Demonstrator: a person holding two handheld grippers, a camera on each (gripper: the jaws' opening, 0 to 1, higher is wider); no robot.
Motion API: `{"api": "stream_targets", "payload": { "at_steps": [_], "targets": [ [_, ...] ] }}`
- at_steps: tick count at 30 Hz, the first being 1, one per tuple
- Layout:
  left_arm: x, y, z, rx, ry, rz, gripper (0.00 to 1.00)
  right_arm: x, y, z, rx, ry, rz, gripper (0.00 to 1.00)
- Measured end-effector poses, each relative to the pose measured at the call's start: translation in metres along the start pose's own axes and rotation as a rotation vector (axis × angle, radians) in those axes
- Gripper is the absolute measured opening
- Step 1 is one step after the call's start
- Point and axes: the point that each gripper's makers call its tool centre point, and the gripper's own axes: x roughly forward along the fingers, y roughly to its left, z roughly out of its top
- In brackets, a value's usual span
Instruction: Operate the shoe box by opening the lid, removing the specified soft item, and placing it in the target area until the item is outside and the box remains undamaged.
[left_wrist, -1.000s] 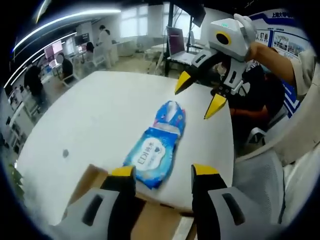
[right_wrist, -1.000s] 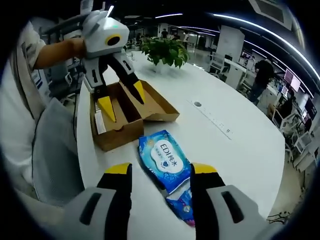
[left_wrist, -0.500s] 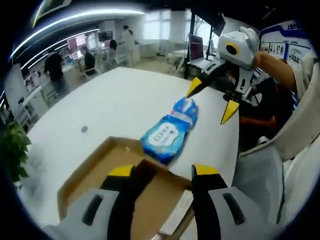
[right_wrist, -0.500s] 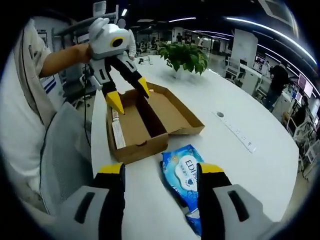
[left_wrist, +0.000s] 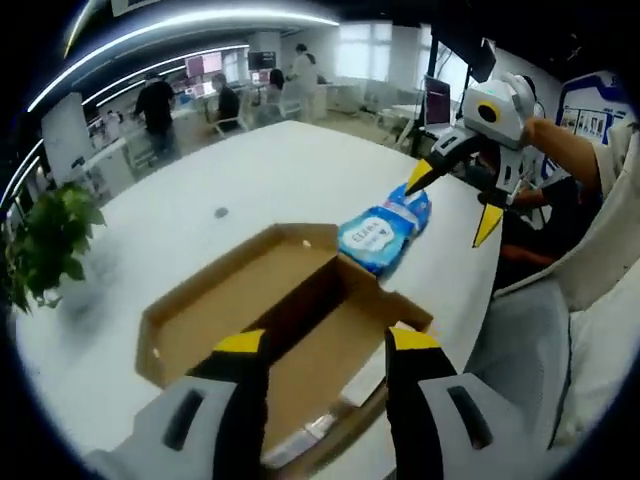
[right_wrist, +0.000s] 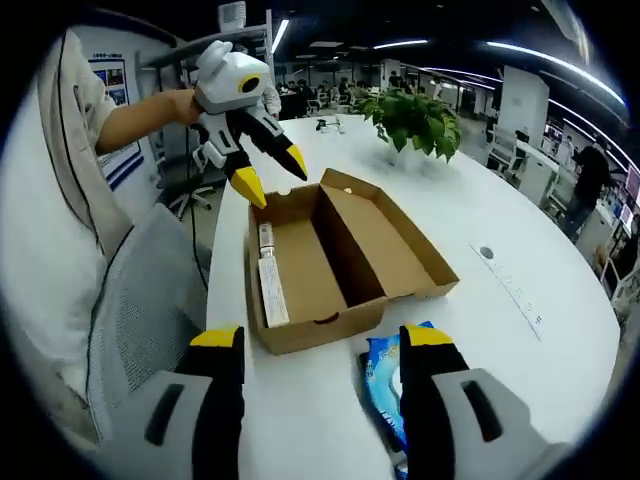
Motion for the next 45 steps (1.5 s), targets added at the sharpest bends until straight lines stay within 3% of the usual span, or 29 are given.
{"api": "stream_targets", "payload": {
  "at_steps": [6,12,22,31,42,45],
  "targets": [
    [-0.014,0.008,-0.026,-0.052,-0.007,0.027,0.44,0.02,0.008,0.004,-0.015,0.012,0.039,0.59],
    [-0.026,0.025,-0.062,-0.11,0.026,0.096,0.44,0.041,0.016,0.002,-0.048,0.043,0.086,0.57],
    [-0.042,0.053,-0.106,-0.212,0.079,0.2,0.41,0.072,0.021,-0.004,-0.09,0.109,0.142,0.51],
    [-0.047,0.074,-0.132,-0.289,0.106,0.281,0.36,0.1,0.026,-0.012,-0.119,0.162,0.185,0.5],
    [-0.038,0.079,-0.149,-0.399,0.108,0.284,0.2,0.128,0.028,-0.02,-0.127,0.214,0.244,0.49],
    [-0.034,0.078,-0.153,-0.394,0.118,0.282,0.17,0.134,0.03,-0.02,-0.116,0.217,0.263,0.49]
  ]
}}
